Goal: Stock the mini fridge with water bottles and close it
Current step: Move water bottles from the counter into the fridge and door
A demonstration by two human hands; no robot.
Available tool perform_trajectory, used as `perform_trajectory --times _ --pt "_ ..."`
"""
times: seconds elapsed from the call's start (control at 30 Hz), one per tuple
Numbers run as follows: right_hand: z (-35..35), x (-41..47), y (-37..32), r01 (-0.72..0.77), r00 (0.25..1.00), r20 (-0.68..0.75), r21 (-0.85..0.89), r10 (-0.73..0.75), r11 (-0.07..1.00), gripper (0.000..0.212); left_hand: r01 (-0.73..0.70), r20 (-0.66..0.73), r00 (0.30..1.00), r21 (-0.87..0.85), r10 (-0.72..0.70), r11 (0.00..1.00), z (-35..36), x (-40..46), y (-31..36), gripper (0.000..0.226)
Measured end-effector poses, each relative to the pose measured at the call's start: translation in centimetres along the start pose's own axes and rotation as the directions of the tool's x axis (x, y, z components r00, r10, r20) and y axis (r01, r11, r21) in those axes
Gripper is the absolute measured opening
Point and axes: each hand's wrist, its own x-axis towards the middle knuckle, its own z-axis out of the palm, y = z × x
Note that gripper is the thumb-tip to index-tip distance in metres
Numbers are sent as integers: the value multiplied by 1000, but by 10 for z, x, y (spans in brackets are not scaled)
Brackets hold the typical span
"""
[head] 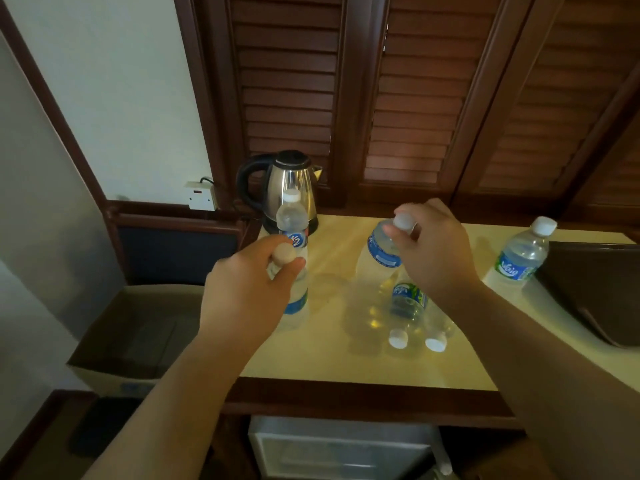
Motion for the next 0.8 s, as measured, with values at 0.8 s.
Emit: perform_trajectory --times 0.8 --pt "6 -390 21 -107 961 272 179 56 978 32 185 -50 981 -48 -188 981 56 -357 -91 35"
